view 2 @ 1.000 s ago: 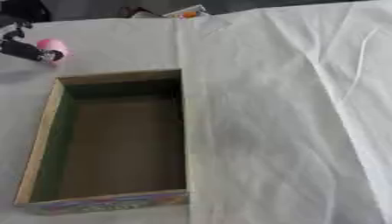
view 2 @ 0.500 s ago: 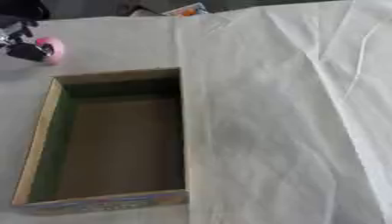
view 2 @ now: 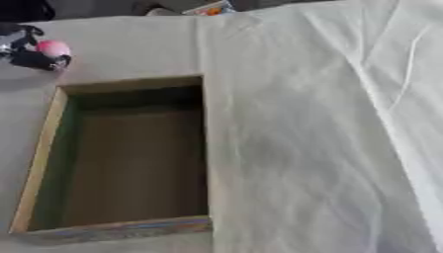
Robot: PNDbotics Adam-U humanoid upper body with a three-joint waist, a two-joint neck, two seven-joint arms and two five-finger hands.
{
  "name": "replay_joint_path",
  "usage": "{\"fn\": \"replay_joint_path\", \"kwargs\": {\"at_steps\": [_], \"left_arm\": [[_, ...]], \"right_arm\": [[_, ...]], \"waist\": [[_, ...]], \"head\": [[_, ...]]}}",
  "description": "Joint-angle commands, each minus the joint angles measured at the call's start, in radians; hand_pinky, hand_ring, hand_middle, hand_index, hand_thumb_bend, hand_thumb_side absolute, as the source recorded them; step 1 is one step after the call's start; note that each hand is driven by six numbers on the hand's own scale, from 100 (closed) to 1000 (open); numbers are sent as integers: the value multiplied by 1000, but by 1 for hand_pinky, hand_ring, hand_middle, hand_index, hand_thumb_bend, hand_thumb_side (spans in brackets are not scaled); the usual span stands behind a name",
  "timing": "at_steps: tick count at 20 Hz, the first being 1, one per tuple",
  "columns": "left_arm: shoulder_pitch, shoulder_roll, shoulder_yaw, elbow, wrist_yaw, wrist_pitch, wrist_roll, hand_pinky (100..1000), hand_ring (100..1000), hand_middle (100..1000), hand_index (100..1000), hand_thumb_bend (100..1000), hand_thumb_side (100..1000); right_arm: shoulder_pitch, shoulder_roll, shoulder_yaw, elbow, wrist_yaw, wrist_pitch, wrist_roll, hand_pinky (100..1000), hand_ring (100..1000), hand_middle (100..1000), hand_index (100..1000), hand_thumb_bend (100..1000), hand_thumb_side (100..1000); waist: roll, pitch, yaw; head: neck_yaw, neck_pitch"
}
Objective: Pick up objects on the table and place them in the box.
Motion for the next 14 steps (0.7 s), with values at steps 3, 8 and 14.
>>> {"fn": "replay_joint_path", "kwargs": {"at_steps": [3, 8, 14], "left_arm": [[-25, 9, 12, 7, -66, 12, 8, 777, 848, 836, 1000, 438, 642], [-26, 0, 13, 20, -129, 4, 25, 760, 831, 814, 1000, 341, 617], [-28, -7, 18, 19, -137, 2, 40, 732, 793, 771, 1000, 215, 558]], "right_arm": [[-15, -16, -5, -14, 4, -2, 5, 629, 817, 799, 900, 100, 1000], [-16, -13, -4, -14, 5, -4, 10, 630, 816, 799, 900, 100, 1000], [-17, -11, -4, -14, 7, -3, 13, 631, 817, 799, 901, 100, 1000]], "waist": [[-4, -13, -7], [-6, -3, -12], [-5, 6, -10]], "head": [[11, -17], [13, -20], [15, -17]]}}
